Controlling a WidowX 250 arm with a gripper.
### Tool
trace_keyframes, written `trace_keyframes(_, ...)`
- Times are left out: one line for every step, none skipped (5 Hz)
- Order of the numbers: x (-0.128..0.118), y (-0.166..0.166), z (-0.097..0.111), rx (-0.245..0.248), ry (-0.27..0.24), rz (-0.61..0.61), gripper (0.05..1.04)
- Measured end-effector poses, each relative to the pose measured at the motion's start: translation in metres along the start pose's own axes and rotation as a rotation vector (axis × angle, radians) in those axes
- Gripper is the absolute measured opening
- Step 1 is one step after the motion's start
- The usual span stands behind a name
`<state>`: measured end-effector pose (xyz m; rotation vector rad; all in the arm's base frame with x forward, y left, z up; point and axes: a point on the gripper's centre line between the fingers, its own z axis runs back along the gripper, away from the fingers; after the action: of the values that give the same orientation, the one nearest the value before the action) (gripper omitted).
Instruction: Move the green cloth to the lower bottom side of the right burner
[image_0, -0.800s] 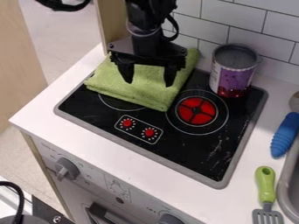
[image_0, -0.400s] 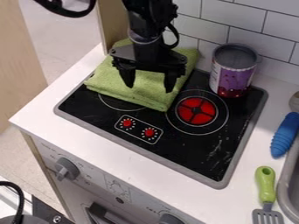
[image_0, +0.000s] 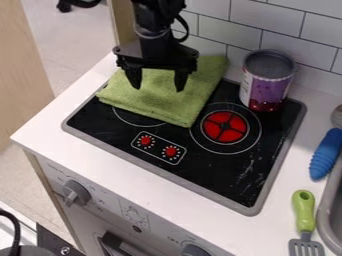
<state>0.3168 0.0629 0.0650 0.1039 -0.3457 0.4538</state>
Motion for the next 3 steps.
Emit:
trace_keyframes(0.0042, 0.0004, -0.0076, -0.030, 0.019, 0.049, 0.673)
trace_keyframes(0.0072, 0.0006, -0.0104, -0.048, 0.046, 0.047, 0.381)
trace_keyframes(0.0111, -0.0036, -0.0127, -0.063, 0.055, 0.046, 0.163)
